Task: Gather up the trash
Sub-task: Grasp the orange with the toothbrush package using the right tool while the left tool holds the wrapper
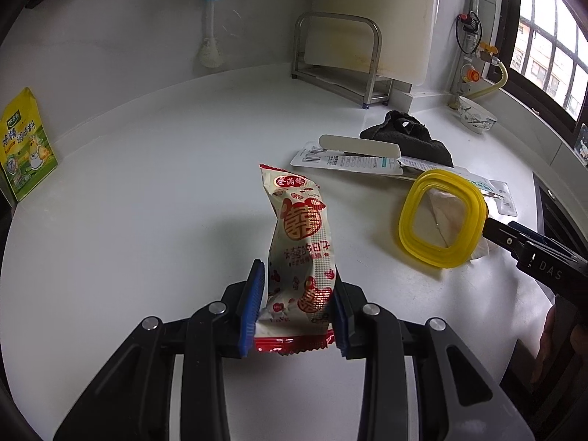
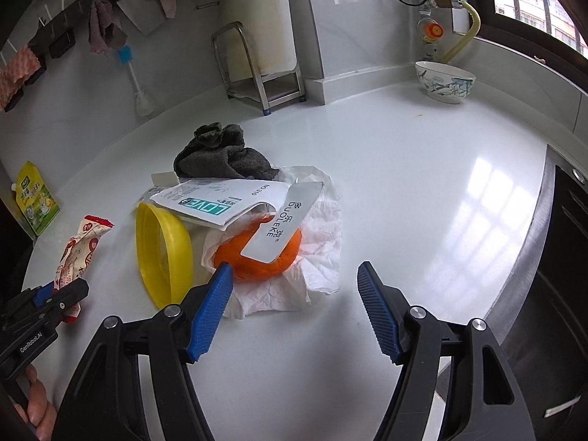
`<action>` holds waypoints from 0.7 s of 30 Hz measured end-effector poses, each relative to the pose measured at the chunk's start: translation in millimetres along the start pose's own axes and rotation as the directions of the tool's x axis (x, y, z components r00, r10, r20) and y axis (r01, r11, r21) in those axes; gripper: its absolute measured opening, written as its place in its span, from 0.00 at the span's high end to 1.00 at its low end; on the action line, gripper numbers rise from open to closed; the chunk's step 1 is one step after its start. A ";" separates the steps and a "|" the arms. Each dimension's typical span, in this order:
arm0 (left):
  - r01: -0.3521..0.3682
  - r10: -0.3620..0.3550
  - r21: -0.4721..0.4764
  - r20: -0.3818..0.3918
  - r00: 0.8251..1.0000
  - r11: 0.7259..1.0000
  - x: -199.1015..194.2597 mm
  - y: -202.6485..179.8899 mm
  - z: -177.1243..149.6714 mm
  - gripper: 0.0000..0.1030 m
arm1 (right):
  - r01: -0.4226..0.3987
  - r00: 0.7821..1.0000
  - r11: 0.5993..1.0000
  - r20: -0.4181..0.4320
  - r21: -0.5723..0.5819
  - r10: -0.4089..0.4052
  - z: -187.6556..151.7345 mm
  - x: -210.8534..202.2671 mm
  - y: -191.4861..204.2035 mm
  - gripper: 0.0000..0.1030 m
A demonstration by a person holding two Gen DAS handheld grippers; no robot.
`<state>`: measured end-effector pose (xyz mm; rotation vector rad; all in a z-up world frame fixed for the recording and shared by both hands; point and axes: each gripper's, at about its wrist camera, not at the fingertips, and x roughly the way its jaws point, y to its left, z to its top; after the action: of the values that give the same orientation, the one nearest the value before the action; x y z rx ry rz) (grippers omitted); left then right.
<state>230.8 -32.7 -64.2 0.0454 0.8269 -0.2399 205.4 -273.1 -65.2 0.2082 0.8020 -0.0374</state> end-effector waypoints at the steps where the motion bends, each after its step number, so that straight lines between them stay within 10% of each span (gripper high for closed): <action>1: 0.001 -0.001 0.000 0.001 1.000 1.000 -0.2 -0.1 0.1 0.68 | 0.001 1.000 1.000 -0.002 -0.011 -0.001 1.0 0.9 1.6 0.35; 21: 0.000 0.000 0.001 0.000 1.000 1.000 -0.9 -2.0 -1.6 0.68 | -0.043 0.998 0.987 -0.053 -0.157 0.035 15.1 21.4 19.2 0.45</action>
<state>228.5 -34.3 -64.5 0.0464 0.8267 -0.2399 233.2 -256.4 -67.0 0.0742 0.8467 0.0683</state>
